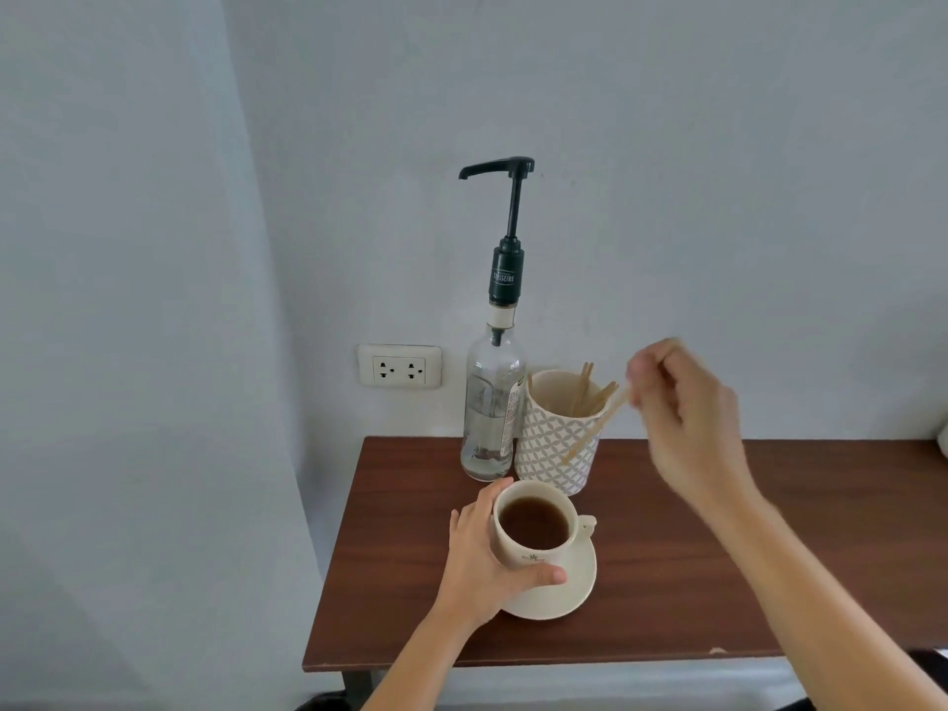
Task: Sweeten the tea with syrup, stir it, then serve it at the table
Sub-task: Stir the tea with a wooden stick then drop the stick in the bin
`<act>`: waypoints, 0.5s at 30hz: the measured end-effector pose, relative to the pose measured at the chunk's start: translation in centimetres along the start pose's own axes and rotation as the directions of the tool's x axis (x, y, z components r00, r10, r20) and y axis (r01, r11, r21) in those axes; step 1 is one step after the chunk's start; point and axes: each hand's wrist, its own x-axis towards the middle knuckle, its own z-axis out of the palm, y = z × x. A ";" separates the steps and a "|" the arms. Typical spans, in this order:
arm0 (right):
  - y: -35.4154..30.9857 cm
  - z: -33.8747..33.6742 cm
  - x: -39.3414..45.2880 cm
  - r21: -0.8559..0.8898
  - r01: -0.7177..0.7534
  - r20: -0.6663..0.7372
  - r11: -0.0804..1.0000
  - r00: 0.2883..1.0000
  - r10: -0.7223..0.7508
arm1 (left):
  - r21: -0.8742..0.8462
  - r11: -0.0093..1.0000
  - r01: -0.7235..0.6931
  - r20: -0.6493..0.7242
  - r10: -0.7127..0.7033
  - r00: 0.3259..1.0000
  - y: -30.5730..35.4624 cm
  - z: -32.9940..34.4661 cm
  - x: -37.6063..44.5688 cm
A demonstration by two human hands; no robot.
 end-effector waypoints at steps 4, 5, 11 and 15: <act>2.2 3.1 -4.5 -0.029 -0.114 0.289 0.993 0.950 0.118 | 0.015 1.000 -0.001 -0.004 0.001 1.000 0.1 -0.1 0.0; 2.5 4.0 -5.1 -0.007 -0.155 0.334 0.988 0.931 0.149 | 0.026 1.000 -0.005 -0.006 0.006 1.000 0.2 -0.1 0.0; 3.3 5.7 -4.4 -0.083 -0.019 0.347 0.996 0.937 0.047 | 0.057 0.998 -0.037 -0.011 0.038 0.999 0.2 0.0 0.0; 3.5 5.4 -4.5 -0.178 0.005 0.375 0.984 0.925 0.063 | 0.056 0.998 -0.005 -0.015 0.006 1.000 0.2 0.0 0.0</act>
